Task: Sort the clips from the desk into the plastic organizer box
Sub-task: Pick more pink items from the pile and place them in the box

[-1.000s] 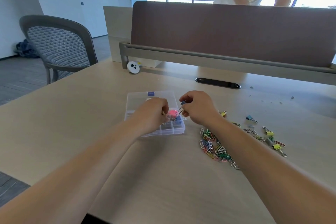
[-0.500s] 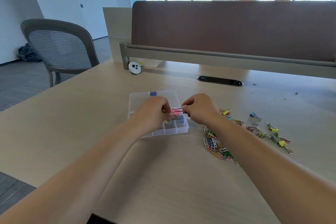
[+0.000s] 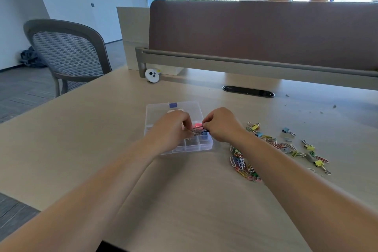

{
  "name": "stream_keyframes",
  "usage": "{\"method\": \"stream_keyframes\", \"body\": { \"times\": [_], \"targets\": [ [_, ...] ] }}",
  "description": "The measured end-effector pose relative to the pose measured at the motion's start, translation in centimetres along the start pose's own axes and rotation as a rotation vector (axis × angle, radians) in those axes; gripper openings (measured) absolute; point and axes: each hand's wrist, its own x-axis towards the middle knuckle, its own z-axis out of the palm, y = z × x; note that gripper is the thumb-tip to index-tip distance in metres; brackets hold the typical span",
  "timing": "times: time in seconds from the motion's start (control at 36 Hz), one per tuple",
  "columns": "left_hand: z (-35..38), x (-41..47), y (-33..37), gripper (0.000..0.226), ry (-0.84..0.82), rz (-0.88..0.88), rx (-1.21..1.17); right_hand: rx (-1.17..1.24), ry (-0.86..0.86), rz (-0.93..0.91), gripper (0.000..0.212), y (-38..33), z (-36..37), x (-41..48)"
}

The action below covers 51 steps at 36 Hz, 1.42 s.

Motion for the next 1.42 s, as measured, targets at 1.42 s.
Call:
{"method": "stream_keyframes", "body": {
  "times": [1.42],
  "targets": [
    [0.1,-0.9,2.9,0.010,0.076,0.034,-0.082,0.024,0.100,-0.010,0.013,1.1,-1.4,-3.2]
  ]
}}
